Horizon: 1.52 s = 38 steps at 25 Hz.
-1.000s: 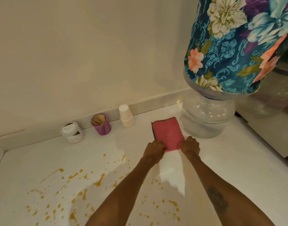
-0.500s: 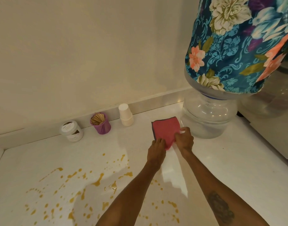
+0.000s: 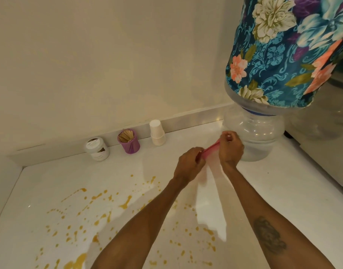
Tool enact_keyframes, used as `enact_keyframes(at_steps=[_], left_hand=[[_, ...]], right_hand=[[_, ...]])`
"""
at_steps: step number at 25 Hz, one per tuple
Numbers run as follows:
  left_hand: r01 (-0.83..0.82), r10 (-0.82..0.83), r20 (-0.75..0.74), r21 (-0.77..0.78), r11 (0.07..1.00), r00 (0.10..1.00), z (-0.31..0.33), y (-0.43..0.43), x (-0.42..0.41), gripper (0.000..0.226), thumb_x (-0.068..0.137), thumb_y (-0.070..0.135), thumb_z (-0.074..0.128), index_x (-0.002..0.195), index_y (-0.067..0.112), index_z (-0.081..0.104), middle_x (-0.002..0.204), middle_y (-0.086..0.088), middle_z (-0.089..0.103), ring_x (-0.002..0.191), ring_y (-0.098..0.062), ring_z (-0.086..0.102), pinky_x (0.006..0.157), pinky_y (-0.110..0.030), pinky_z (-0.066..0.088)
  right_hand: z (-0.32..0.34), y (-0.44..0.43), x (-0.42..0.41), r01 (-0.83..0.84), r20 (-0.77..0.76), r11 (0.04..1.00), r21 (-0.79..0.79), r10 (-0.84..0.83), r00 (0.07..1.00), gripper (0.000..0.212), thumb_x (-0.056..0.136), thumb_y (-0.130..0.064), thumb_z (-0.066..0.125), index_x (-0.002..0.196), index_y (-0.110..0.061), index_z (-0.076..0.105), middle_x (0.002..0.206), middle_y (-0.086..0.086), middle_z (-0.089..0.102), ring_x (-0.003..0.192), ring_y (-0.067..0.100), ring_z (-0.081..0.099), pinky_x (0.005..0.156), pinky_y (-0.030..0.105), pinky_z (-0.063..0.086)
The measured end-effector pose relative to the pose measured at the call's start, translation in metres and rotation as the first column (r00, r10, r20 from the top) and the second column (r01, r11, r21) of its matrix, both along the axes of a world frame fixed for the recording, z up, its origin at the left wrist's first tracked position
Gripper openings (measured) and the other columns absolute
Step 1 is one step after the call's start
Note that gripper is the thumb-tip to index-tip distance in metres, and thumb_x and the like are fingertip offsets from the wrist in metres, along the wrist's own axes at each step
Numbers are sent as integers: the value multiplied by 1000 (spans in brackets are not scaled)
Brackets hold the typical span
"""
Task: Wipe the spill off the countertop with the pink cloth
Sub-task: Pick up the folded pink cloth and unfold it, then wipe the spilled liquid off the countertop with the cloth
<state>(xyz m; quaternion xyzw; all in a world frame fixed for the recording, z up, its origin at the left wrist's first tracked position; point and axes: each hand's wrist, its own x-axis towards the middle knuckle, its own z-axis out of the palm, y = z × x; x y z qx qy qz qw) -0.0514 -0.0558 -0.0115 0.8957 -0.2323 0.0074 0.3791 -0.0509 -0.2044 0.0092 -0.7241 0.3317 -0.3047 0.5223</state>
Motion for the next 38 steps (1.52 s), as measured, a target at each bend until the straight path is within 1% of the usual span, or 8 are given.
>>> enact_keyframes(at_steps=[6,10,14,21,24,28,34,38], left_hand=[[29,-226,-378,-462,886,898,36,14,-12,27,81,12,63,107,16,69,95,-15,71,75,-23,73,65,-32,63],[-173,-118,-690,-337,925,714,-6,59,-27,23,86,8,61,106,-3,68,90,-16,67,75,-24,70,79,-45,63],[-261,81,-717,-144,955,693,-45,93,-43,24,83,9,60,101,-1,70,94,-20,73,83,-34,74,81,-48,63],[-311,-19,-807,-250,917,591,-40,108,-46,19,80,10,67,96,-1,70,86,-17,76,73,-26,76,68,-33,63],[-416,-48,-793,-369,831,607,-42,96,-55,12,79,6,69,89,0,71,75,-11,74,66,-23,72,75,-41,64],[-309,-251,-820,-450,838,514,-48,100,-75,19,92,2,62,110,0,66,93,-16,72,75,-23,72,69,-31,64],[348,-442,-890,-381,857,113,-41,174,-77,33,88,19,64,115,-1,66,119,-20,72,97,-30,73,81,-29,62],[330,-161,-893,-16,944,420,-24,249,-52,44,80,53,73,94,11,77,88,-5,78,62,-15,68,54,-20,53]], right_hand=[[26,14,5,-33,-247,978,-205,-19,969,22,93,-30,52,103,-19,68,99,5,70,82,22,53,76,34,38],[-3,41,6,-377,-676,925,-55,243,696,36,91,-24,55,123,-8,62,124,18,62,109,38,59,83,39,41],[-46,76,-10,-448,-624,894,11,357,695,30,90,-18,57,116,-6,64,118,17,68,101,34,61,81,36,45],[-36,132,8,-653,-531,754,-65,528,663,32,92,-10,57,125,-11,60,116,13,69,102,32,65,86,39,53],[-31,161,12,-879,-634,432,-203,626,454,29,92,-5,56,119,-12,64,112,9,71,98,26,66,82,36,51],[-30,165,-2,-999,-791,-27,32,611,-42,22,89,-9,61,109,-17,68,94,-12,61,81,9,57,67,19,45],[-8,156,-23,-936,-764,-39,350,566,-310,26,87,-5,70,112,-10,64,95,-2,61,82,14,56,69,22,47],[-11,144,-48,-852,-704,102,513,618,-350,23,86,-12,74,106,-20,69,97,-4,71,89,16,67,78,27,57]])
